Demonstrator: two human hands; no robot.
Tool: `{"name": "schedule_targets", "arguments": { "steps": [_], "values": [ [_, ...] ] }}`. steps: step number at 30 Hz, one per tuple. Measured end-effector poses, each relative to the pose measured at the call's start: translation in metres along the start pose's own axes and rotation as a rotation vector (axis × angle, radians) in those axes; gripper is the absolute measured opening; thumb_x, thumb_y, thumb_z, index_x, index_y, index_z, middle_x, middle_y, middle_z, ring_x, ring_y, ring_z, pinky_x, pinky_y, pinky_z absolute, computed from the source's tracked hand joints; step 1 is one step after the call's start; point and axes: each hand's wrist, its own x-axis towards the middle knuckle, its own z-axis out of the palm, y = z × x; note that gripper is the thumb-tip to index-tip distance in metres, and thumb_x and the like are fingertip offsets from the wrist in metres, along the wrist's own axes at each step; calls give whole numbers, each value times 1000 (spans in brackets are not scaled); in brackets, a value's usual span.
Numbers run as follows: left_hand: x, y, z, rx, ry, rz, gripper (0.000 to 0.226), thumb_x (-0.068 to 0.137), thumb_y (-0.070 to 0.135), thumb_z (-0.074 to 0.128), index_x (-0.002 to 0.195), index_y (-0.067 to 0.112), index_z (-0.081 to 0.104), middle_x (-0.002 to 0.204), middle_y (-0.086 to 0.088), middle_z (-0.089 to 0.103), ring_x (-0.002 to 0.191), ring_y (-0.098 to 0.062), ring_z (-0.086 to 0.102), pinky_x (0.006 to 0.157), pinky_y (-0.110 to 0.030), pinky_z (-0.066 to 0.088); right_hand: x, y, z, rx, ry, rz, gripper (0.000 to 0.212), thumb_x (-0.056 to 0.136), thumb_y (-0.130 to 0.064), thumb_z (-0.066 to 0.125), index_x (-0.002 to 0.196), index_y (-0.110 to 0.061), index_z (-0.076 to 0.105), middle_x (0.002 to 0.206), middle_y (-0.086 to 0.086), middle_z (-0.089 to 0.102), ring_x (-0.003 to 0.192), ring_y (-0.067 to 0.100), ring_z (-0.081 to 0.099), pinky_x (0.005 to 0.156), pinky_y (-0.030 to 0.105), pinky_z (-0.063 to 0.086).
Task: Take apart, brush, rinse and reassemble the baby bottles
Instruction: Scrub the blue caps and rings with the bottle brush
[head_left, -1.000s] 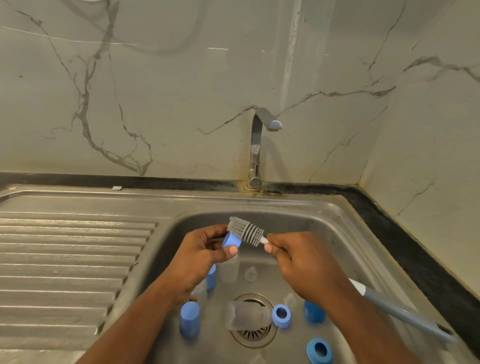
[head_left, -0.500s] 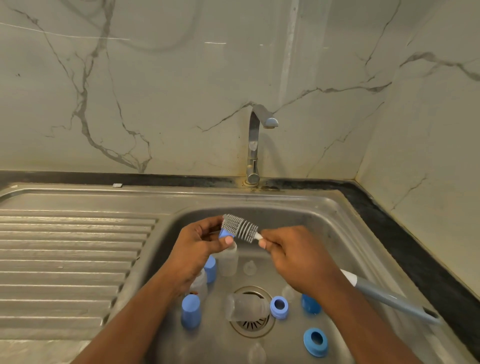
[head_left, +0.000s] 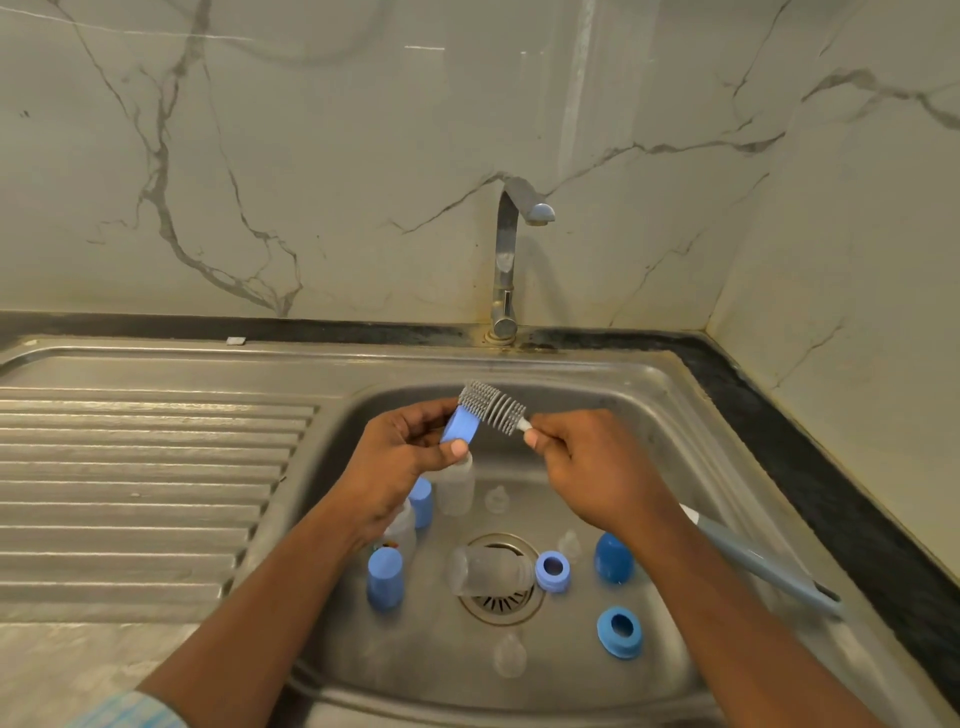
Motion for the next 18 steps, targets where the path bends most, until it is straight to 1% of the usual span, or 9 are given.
{"name": "schedule_targets", "arguments": {
  "steps": [3, 5, 8, 9, 13, 16, 18],
  "values": [
    [-2, 0, 6, -18, -44, -10, 47, 81, -14, 67, 113, 19, 69, 109, -2, 75, 100, -14, 70, 86, -24, 54, 0, 4, -3, -8, 7, 29, 26, 100, -30, 50, 94, -15, 70, 58, -4, 51, 53, 13, 45, 54, 33, 37],
    [-2, 0, 8, -43, -28, -6, 49, 79, -13, 69, 114, 21, 69, 109, 0, 75, 97, -14, 70, 84, -23, 55, -2, 4, -5, 12, 27, 23, 26, 100, -29, 50, 97, -14, 71, 57, -4, 50, 52, 13, 44, 53, 33, 37],
    [-1, 1, 4, -77, 3, 15, 59, 67, 5, 77, 122, 22, 67, 117, -2, 73, 104, -17, 69, 90, -30, 55, -4, -1, -5, 19, 47, -10, 27, 100, -30, 50, 102, -13, 70, 61, -1, 55, 58, 19, 51, 57, 38, 42],
    [-1, 2, 3, -101, 11, 14, 64, 64, 6, 77, 125, 21, 65, 119, -3, 72, 106, -18, 69, 91, -32, 55, -4, -2, -5, 28, 51, -17, 27, 100, -31, 50, 103, -12, 70, 62, 0, 56, 58, 19, 51, 57, 39, 42],
    [2, 2, -2, -282, 41, -11, 68, 67, -5, 67, 131, 16, 56, 117, -7, 73, 106, -19, 70, 84, -27, 58, -3, 0, -6, 73, 41, -7, 27, 100, -31, 50, 107, -13, 70, 59, -2, 53, 53, 11, 43, 55, 33, 37],
    [2, 3, 1, -341, 1, -38, 66, 70, -5, 67, 133, 14, 55, 121, -12, 71, 111, -23, 68, 94, -32, 57, -6, -3, -4, 80, 14, -28, 26, 100, -30, 50, 108, -16, 71, 58, -4, 52, 53, 10, 43, 54, 30, 36],
    [1, 3, 5, -324, 24, -41, 62, 68, -1, 70, 127, 13, 58, 117, -12, 72, 105, -21, 70, 95, -33, 56, -7, -7, -2, 77, -5, -49, 25, 100, -30, 50, 109, -18, 71, 58, -5, 51, 53, 11, 43, 53, 29, 34]
  ]
}}
